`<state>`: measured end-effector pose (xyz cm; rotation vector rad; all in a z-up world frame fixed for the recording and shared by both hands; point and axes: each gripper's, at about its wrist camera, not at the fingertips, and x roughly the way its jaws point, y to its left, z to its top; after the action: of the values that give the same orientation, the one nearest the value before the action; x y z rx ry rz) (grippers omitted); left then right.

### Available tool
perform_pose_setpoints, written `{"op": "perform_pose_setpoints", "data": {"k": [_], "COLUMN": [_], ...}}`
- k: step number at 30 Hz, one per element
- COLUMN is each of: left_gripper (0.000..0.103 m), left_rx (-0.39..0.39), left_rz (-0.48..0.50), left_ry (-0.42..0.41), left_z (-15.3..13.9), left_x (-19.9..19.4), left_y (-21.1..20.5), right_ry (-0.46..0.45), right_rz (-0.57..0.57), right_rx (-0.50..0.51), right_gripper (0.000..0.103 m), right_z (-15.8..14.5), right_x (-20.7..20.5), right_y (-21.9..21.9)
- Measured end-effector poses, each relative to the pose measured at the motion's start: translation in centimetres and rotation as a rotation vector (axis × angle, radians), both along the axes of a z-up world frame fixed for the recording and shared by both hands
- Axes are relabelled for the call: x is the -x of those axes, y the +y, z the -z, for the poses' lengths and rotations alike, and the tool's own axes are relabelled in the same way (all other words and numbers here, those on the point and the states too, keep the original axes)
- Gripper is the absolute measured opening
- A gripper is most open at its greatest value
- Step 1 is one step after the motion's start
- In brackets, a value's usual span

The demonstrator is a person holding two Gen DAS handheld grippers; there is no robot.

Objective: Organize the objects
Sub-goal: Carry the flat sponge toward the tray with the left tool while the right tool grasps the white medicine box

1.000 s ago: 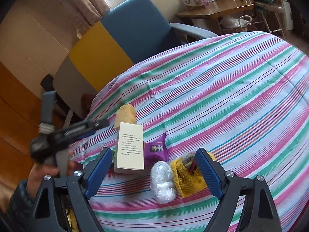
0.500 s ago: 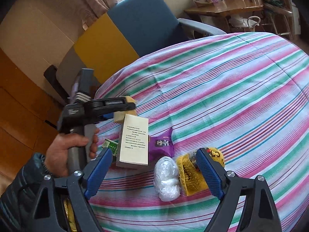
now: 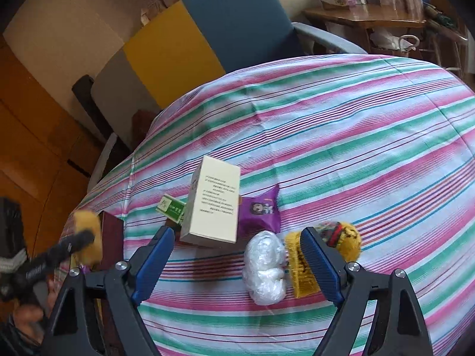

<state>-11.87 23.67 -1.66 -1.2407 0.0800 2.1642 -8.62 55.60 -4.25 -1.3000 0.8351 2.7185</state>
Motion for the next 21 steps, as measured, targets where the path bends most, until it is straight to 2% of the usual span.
{"op": "perform_pose_setpoints", "data": {"k": [3, 5, 8, 11, 14, 15, 19, 21], "left_gripper": [0.053, 0.053, 0.054, 0.054, 0.054, 0.054, 0.054, 0.054], "left_rx": [0.004, -0.011, -0.024, -0.037, -0.048, -0.052, -0.062, -0.069], "left_rz": [-0.011, -0.027, -0.077, -0.131, -0.192, -0.209, -0.269, -0.281], "left_ry": [0.008, -0.018, -0.031, -0.05, -0.068, -0.074, -0.092, -0.092], "left_z": [0.4, 0.8, 1.1, 1.4, 1.8, 2.0, 3.0, 3.2], "left_x": [-1.8, -2.6, -3.5, -4.1, -4.4, -4.5, -4.8, -5.0], "left_y": [-2.7, -4.6, -7.8, -11.0, -13.9, -14.9, -17.4, -17.9], "right_ry": [0.016, 0.01, -0.033, -0.12, -0.201, -0.215, -0.18, -0.18], "right_rz": [-0.024, -0.039, -0.041, -0.071, -0.091, -0.105, -0.203, -0.257], "right_rx": [0.001, -0.008, -0.043, -0.043, -0.061, -0.079, -0.15, -0.2], "right_gripper": [0.086, 0.085, 0.084, 0.084, 0.082, 0.066, 0.054, 0.051], "right_z": [-0.6, -0.7, 0.2, 2.6, 4.8, 5.2, 4.0, 3.2], "right_x": [1.7, 3.5, 6.9, 10.3, 11.7, 11.8, 10.4, 9.2], "right_y": [-0.8, -1.1, -1.5, -2.1, -3.1, -3.8, -7.2, -9.0]}}
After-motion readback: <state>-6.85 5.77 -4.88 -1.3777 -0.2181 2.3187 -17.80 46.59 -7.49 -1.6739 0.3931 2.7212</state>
